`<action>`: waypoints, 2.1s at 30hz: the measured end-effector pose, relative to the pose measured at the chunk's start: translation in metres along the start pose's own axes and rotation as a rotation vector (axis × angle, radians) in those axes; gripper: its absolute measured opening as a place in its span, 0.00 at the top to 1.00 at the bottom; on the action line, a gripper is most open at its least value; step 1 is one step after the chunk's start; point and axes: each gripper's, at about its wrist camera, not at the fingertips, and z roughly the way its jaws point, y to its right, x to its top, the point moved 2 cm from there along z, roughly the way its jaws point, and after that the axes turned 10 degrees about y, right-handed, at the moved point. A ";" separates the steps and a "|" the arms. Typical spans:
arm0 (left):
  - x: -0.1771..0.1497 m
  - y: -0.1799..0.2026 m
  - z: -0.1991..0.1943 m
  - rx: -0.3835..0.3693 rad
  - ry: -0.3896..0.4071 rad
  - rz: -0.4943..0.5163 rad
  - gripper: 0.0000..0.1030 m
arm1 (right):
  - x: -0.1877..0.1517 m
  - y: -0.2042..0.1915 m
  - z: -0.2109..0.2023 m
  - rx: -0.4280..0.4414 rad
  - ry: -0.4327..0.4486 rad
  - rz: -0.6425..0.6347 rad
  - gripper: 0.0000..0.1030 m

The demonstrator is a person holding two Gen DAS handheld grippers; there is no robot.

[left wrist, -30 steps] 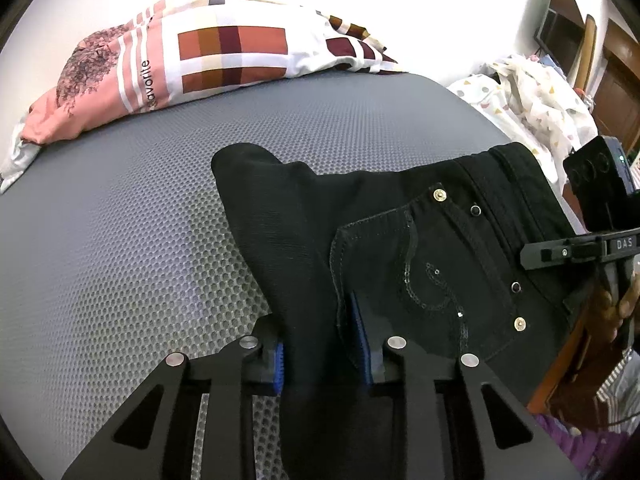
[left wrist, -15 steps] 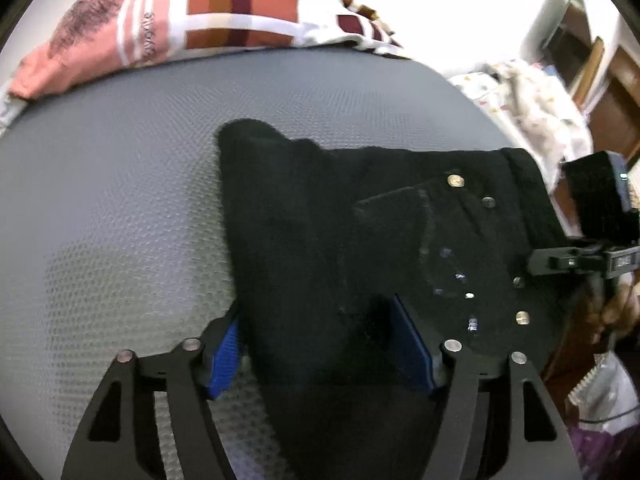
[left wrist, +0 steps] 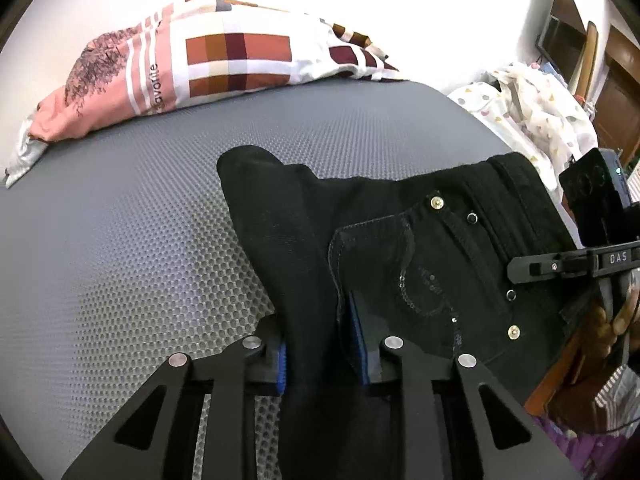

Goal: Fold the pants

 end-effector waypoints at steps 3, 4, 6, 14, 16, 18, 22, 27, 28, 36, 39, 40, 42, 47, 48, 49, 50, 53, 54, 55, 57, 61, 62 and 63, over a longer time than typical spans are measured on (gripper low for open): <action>0.003 0.000 -0.007 0.010 0.010 0.003 0.76 | -0.003 -0.003 -0.005 0.012 0.009 0.008 0.68; 0.003 -0.001 -0.010 0.017 0.015 0.006 0.76 | -0.005 -0.005 -0.005 0.017 0.011 0.010 0.68; 0.004 -0.003 -0.015 0.028 0.024 0.003 0.76 | -0.005 -0.009 -0.004 0.026 0.013 0.014 0.68; 0.005 -0.020 -0.039 0.074 0.049 -0.008 0.76 | 0.000 -0.034 0.014 0.064 0.004 -0.006 0.69; 0.005 -0.026 -0.045 0.088 0.054 -0.007 0.76 | 0.002 -0.041 0.019 0.072 0.001 -0.010 0.69; 0.006 -0.031 -0.050 0.098 0.059 -0.010 0.76 | 0.005 -0.048 0.024 0.080 -0.002 -0.020 0.69; 0.008 -0.045 -0.063 0.124 0.073 -0.015 0.76 | 0.010 -0.066 0.037 0.096 -0.011 -0.042 0.69; 0.010 -0.068 -0.077 0.163 0.087 -0.032 0.76 | 0.019 -0.087 0.058 0.121 -0.025 -0.063 0.69; 0.011 -0.074 -0.080 0.171 0.090 -0.037 0.76 | 0.021 -0.092 0.062 0.126 -0.029 -0.068 0.69; 0.015 -0.113 -0.098 0.222 0.114 -0.079 0.76 | 0.032 -0.123 0.103 0.164 -0.069 -0.105 0.68; 0.015 -0.128 -0.102 0.238 0.119 -0.095 0.76 | 0.034 -0.132 0.114 0.172 -0.083 -0.114 0.69; 0.015 -0.132 -0.104 0.243 0.121 -0.101 0.76 | 0.035 -0.134 0.118 0.175 -0.089 -0.117 0.69; 0.014 -0.141 -0.107 0.255 0.124 -0.108 0.76 | 0.037 -0.138 0.125 0.180 -0.098 -0.118 0.68; 0.013 -0.162 -0.113 0.278 0.129 -0.128 0.76 | 0.040 -0.151 0.144 0.192 -0.122 -0.130 0.68; 0.013 -0.167 -0.114 0.284 0.131 -0.132 0.76 | 0.040 -0.154 0.147 0.194 -0.126 -0.133 0.68; 0.014 -0.170 -0.116 0.288 0.133 -0.135 0.76 | 0.041 -0.157 0.152 0.198 -0.129 -0.135 0.68; 0.014 -0.174 -0.117 0.293 0.135 -0.138 0.76 | 0.042 -0.159 0.155 0.202 -0.132 -0.137 0.68; 0.016 -0.188 -0.120 0.307 0.143 -0.151 0.76 | 0.045 -0.168 0.166 0.211 -0.140 -0.144 0.68; 0.016 -0.193 -0.121 0.312 0.145 -0.155 0.76 | 0.046 -0.171 0.169 0.214 -0.143 -0.147 0.68; 0.017 -0.196 -0.121 0.315 0.147 -0.158 0.76 | 0.047 -0.174 0.173 0.217 -0.146 -0.149 0.68; 0.018 -0.205 -0.123 0.322 0.154 -0.168 0.76 | 0.050 -0.178 0.180 0.223 -0.152 -0.152 0.68; 0.020 -0.220 -0.124 0.336 0.158 -0.179 0.76 | 0.054 -0.184 0.192 0.231 -0.161 -0.160 0.69; 0.021 -0.224 -0.123 0.339 0.159 -0.181 0.76 | 0.056 -0.185 0.195 0.232 -0.163 -0.162 0.69; 0.023 -0.228 -0.123 0.343 0.160 -0.183 0.76 | 0.058 -0.187 0.199 0.233 -0.164 -0.163 0.69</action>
